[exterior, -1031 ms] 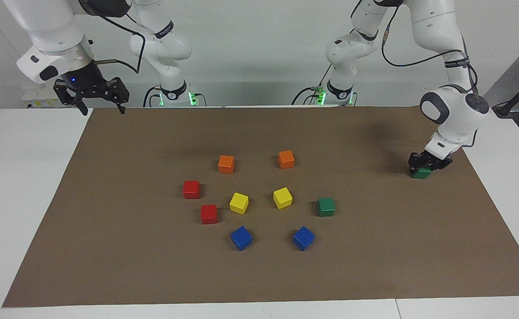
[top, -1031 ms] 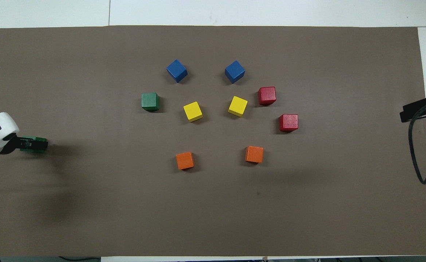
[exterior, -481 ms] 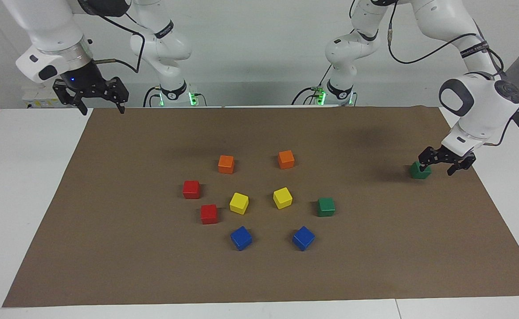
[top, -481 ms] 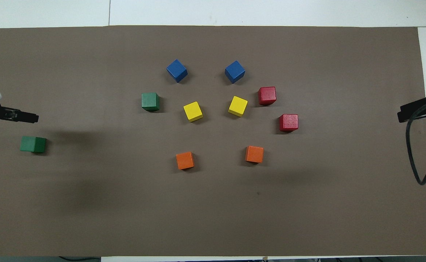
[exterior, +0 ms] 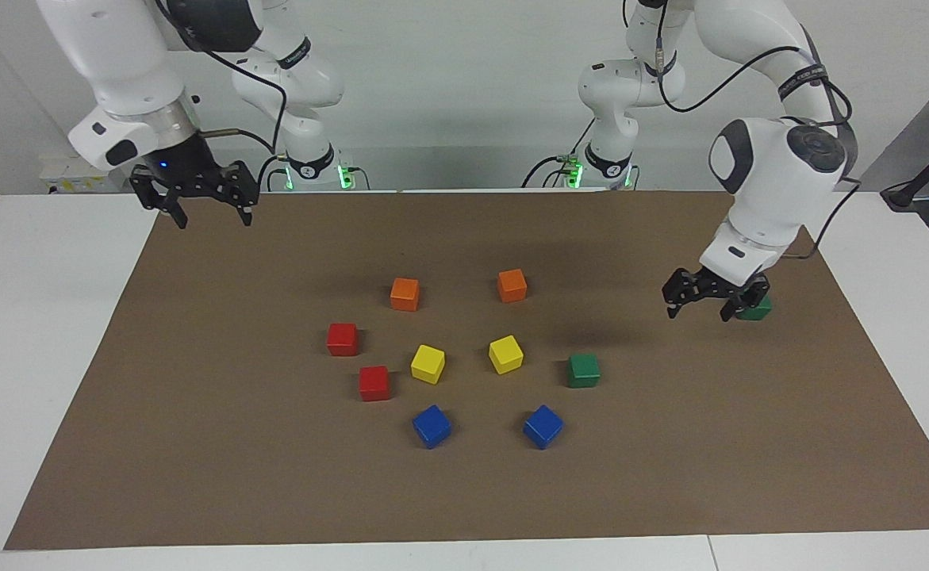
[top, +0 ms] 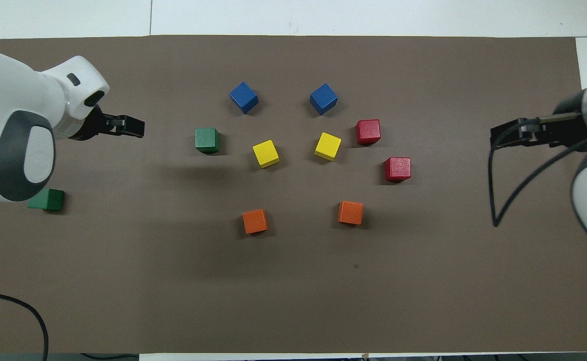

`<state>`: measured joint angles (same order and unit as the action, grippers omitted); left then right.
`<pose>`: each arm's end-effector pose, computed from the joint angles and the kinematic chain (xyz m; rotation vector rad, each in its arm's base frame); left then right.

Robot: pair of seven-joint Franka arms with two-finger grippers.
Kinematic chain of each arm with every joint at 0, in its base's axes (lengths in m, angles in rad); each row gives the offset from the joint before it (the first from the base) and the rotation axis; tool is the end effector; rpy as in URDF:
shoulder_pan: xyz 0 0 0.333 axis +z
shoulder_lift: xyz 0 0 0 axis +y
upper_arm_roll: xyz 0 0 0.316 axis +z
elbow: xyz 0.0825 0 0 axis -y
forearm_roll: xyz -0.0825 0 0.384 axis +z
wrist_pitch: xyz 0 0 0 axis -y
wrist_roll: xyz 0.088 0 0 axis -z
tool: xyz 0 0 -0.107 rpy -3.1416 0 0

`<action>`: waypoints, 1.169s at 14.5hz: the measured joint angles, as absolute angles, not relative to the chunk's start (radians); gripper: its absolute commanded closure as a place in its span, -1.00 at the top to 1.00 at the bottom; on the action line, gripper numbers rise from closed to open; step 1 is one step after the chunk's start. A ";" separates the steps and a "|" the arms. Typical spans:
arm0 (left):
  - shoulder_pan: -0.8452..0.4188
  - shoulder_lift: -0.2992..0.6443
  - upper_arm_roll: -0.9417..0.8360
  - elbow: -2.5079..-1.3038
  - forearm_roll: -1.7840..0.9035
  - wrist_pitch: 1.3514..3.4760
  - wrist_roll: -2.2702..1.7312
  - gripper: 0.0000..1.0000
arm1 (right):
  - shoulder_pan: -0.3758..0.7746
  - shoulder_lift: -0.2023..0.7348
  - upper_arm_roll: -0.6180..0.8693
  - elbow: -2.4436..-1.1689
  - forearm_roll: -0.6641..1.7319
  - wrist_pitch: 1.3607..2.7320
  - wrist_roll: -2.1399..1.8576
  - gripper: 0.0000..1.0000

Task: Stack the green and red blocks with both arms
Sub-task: 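Grasp the other green cube with the left gripper while the right gripper grasps red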

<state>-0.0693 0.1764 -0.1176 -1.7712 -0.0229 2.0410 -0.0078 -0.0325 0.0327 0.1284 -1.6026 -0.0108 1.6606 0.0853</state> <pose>0.6112 -0.1129 0.4675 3.0773 -0.2574 0.1392 0.5695 0.0526 0.5991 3.1370 0.0177 0.0409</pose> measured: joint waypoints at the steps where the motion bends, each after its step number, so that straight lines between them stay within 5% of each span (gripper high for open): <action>1: -0.095 0.188 -0.117 -1.769 -0.023 2.043 -0.020 1.00 | -0.011 0.064 0.131 -1.612 -0.011 1.700 0.116 1.00; 8: -0.220 0.340 -0.116 -1.740 -0.020 2.148 -0.149 1.00 | 0.041 0.202 0.132 -1.776 -0.011 2.027 0.169 1.00; 17: -0.261 0.454 -0.113 -1.710 0.048 2.260 -0.196 1.00 | 0.071 0.204 0.132 -1.866 -0.011 2.035 0.173 1.00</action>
<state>-0.2613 0.4542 -0.1132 -1.7100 0.0478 2.2599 -0.1959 0.0710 0.2044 0.1322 -1.8657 -0.0108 2.0349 0.1735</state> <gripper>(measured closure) 0.000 0.000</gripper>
